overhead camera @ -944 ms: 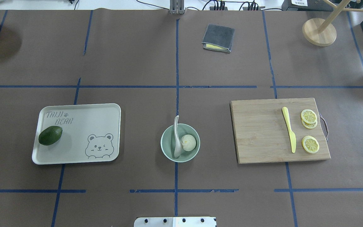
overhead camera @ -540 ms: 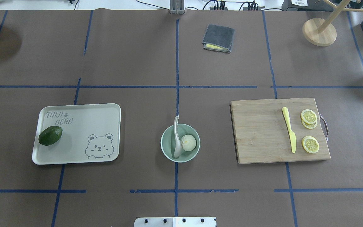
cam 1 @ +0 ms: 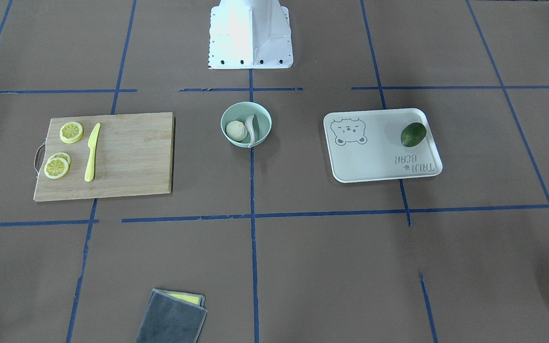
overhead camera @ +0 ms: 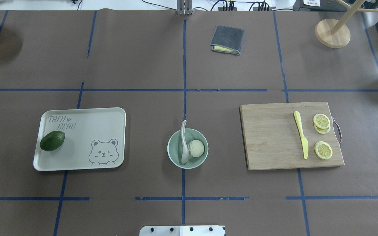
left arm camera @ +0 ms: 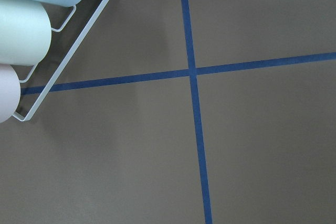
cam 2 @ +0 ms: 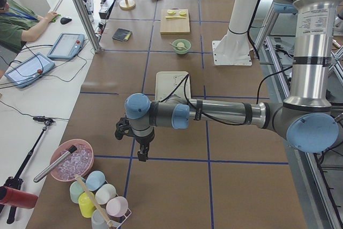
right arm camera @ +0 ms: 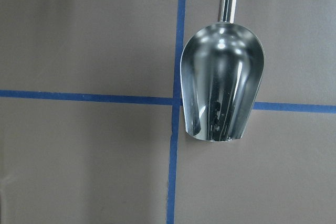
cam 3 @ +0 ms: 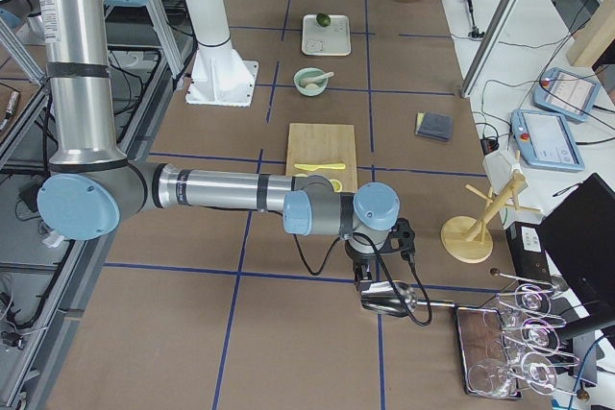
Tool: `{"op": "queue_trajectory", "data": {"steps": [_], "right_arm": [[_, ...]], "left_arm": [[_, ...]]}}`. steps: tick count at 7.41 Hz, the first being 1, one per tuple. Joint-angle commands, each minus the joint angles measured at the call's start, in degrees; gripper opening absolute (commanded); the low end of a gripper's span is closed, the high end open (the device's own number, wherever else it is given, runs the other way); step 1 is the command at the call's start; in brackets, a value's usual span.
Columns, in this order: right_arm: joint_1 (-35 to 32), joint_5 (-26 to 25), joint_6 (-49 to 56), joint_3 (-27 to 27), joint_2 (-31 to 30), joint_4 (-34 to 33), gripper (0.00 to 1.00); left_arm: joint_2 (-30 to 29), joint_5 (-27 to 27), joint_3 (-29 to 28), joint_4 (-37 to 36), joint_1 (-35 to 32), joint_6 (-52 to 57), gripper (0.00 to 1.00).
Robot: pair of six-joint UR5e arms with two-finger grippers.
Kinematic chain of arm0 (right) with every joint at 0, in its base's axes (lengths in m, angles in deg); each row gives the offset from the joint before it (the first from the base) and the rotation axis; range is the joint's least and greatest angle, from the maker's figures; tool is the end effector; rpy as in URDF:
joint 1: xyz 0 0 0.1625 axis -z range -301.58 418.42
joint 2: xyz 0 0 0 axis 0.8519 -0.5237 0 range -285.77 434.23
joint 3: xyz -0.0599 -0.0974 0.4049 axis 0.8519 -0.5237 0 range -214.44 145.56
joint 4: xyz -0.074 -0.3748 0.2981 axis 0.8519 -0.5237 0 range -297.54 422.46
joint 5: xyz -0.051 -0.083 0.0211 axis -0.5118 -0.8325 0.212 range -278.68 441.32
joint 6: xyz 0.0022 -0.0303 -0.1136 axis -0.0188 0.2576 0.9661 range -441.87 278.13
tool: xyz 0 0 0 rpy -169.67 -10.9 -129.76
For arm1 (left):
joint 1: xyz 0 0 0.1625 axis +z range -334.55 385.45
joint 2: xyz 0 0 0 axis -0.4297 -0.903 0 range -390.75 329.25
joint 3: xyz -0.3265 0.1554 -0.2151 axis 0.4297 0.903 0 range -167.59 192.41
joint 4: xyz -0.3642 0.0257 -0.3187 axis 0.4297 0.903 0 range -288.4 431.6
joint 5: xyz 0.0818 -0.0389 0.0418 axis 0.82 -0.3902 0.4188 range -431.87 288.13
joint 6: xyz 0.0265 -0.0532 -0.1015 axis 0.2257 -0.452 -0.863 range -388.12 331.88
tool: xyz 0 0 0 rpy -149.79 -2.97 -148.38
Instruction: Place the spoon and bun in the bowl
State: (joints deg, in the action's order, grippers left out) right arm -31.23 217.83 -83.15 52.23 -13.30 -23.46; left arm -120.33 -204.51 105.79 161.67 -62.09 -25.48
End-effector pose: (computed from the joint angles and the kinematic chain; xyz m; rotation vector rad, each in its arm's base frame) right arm 0.0443 -0.5883 0.6649 0.0419 -0.8122 -0.0077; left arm -0.0291 -0.5682 0.6402 0.0516 0.7443 0.1046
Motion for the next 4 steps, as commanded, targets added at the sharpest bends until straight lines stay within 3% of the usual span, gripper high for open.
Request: {"op": "queue_trajectory", "data": {"steps": [1,4], "right_arm": [[0.00,0.07,-1.71,0.16,-0.01,0.40,1.00],[-0.09,0.33,-1.80,0.34,0.34,0.40,1.00]], "left_arm": [[0.02,-0.07,-0.04,-0.07,0.00,0.00,1.00],[0.11,-0.07,-0.65,-0.07,0.00,0.00,1.00]]}}
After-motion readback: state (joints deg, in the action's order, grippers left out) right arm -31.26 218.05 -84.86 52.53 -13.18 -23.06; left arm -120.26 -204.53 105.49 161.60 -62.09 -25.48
